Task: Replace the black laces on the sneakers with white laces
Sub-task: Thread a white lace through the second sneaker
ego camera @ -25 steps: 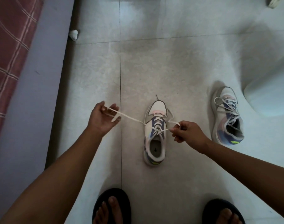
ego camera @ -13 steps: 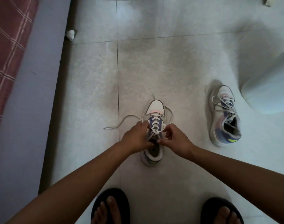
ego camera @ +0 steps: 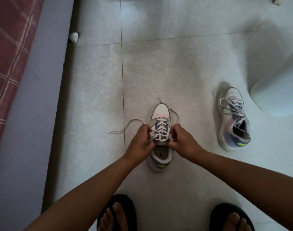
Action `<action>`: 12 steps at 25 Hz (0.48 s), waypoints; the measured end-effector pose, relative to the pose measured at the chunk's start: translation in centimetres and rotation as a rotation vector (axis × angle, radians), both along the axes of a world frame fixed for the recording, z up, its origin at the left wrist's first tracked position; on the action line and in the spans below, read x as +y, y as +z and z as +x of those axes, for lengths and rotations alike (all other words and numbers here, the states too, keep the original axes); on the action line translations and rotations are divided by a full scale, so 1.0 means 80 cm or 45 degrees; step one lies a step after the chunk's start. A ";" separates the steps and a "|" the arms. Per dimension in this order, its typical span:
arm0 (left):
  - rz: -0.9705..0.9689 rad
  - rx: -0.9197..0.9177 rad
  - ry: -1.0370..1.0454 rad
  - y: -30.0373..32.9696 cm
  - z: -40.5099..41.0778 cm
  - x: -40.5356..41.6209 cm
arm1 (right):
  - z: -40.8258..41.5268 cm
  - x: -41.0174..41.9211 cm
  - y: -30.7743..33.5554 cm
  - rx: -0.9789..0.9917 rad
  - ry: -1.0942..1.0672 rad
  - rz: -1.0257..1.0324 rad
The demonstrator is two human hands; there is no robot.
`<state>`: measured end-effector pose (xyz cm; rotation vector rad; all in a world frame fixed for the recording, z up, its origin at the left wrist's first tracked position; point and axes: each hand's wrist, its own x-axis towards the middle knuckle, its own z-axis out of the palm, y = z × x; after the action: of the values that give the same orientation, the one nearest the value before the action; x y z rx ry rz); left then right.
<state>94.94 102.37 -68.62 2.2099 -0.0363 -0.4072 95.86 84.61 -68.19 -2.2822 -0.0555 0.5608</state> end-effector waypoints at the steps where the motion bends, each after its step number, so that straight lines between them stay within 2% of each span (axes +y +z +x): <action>1: 0.006 -0.033 -0.027 0.000 0.000 0.002 | 0.002 0.000 0.000 -0.016 0.009 -0.001; 3: 0.054 -0.146 -0.111 0.000 0.001 0.006 | 0.002 0.004 0.000 -0.052 0.026 0.001; 5: 0.201 -0.254 -0.229 -0.001 -0.001 0.008 | -0.004 0.011 -0.001 -0.112 0.036 -0.034; 7: 0.295 -0.284 -0.257 -0.004 -0.003 0.007 | -0.010 0.018 -0.003 -0.126 -0.048 -0.022; 9: 0.157 -0.112 -0.056 -0.003 0.001 0.000 | -0.011 0.022 -0.003 -0.055 -0.162 0.047; 11: -0.056 0.181 0.228 0.004 0.012 -0.009 | -0.007 0.021 -0.001 0.108 -0.337 0.321; 12: -0.086 0.272 0.300 0.006 0.020 -0.013 | -0.006 0.021 0.003 0.237 -0.450 0.515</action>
<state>96.50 101.34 -68.16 2.0641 0.3175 -0.4989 95.35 86.28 -67.94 -1.7852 0.2955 0.5172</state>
